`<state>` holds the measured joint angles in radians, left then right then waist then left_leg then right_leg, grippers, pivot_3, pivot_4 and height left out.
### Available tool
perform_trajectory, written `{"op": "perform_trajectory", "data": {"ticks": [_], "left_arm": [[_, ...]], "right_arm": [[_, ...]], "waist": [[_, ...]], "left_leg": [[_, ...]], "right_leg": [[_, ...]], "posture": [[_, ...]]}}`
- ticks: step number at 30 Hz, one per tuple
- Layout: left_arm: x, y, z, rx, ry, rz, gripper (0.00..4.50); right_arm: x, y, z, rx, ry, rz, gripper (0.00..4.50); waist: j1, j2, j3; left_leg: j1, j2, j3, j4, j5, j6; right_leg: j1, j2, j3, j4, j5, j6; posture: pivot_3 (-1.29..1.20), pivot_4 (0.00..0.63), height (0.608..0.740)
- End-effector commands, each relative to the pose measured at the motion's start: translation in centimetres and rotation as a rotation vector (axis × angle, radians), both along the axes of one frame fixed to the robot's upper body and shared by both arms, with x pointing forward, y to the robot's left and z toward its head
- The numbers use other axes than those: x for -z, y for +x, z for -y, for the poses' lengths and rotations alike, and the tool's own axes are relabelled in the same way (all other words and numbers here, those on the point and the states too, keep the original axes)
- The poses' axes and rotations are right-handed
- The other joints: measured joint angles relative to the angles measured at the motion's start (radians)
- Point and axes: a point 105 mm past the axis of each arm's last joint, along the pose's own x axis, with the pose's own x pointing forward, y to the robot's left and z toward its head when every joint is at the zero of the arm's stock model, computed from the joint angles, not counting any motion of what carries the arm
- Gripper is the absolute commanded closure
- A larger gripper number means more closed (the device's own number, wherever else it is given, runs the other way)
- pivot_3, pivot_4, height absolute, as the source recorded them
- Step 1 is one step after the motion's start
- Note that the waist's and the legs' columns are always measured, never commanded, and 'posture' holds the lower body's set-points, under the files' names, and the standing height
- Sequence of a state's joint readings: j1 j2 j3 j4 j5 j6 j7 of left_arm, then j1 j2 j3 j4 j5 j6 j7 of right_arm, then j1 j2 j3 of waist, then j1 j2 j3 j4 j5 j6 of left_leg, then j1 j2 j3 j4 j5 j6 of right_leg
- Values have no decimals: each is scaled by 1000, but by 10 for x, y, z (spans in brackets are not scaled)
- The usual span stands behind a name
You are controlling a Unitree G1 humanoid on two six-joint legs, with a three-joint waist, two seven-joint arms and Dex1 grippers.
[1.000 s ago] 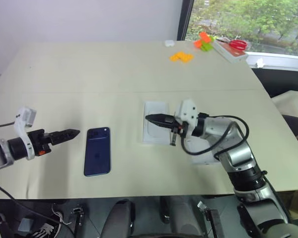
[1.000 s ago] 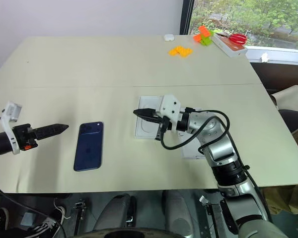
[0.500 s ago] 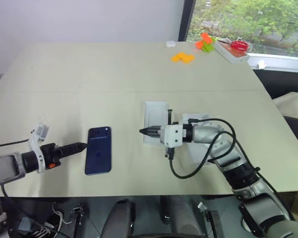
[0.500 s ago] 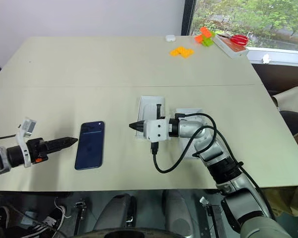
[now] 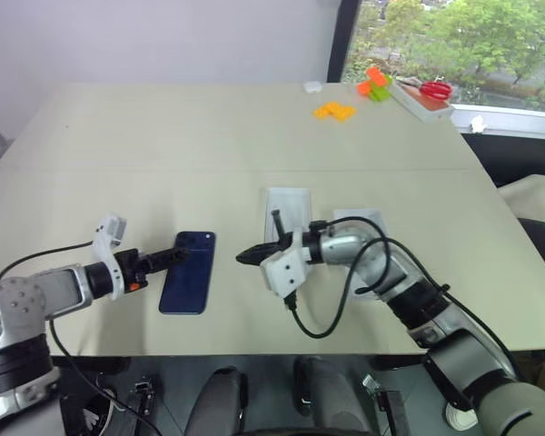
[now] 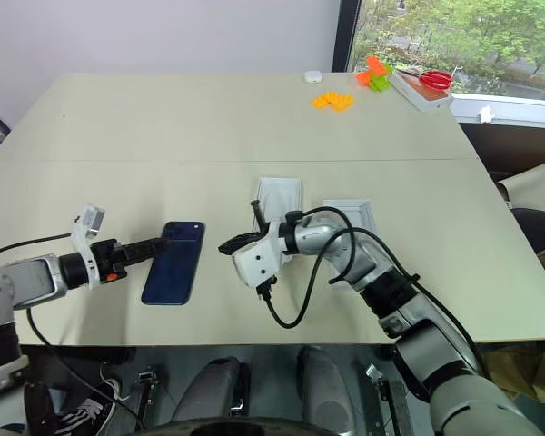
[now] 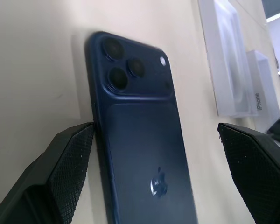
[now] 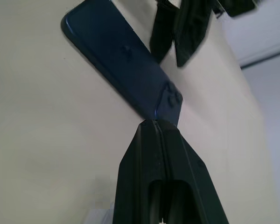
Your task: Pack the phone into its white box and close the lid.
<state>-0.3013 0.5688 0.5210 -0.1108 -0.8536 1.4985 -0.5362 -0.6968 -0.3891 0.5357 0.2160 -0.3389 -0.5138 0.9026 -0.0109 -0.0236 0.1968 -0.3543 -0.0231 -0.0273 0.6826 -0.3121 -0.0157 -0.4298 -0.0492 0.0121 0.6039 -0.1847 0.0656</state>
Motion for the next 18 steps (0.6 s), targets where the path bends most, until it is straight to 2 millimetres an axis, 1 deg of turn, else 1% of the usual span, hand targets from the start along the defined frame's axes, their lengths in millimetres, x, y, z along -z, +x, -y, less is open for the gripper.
{"op": "perform_trajectory", "data": {"ticks": [1,5,9,14,18], "left_arm": [[3,-3,19,74,-32,-23,25],[2,-10,29,124,-29,-24,25],[-1,-13,26,127,-30,-21,25],[-2,-17,19,116,-13,-35,25],[-3,-24,18,137,-14,-43,25]], "right_arm": [[-1,0,-6,-34,-9,62,4500],[5,0,-11,-73,-52,111,4500],[16,-5,-11,-133,-106,150,4500],[29,-6,-8,-172,-180,186,4500],[33,-5,-13,-181,-200,204,4500]], "waist": [[0,0,0],[-4,0,0],[-7,0,0],[-10,0,0],[-11,0,0]], "left_leg": [[0,-1,0,0,0,0],[-1,-1,0,0,0,0],[-1,-1,0,-1,-1,0],[-1,0,0,-2,0,0],[-1,0,0,-2,0,0]], "right_leg": [[0,-1,0,0,0,0],[-1,-1,0,-1,2,3],[-2,-1,0,-1,2,3],[-2,0,0,-1,1,1],[-2,1,0,-1,0,0]], "posture": [[0,150,740],[0,150,740],[0,150,740],[0,150,740],[0,150,740]]}}
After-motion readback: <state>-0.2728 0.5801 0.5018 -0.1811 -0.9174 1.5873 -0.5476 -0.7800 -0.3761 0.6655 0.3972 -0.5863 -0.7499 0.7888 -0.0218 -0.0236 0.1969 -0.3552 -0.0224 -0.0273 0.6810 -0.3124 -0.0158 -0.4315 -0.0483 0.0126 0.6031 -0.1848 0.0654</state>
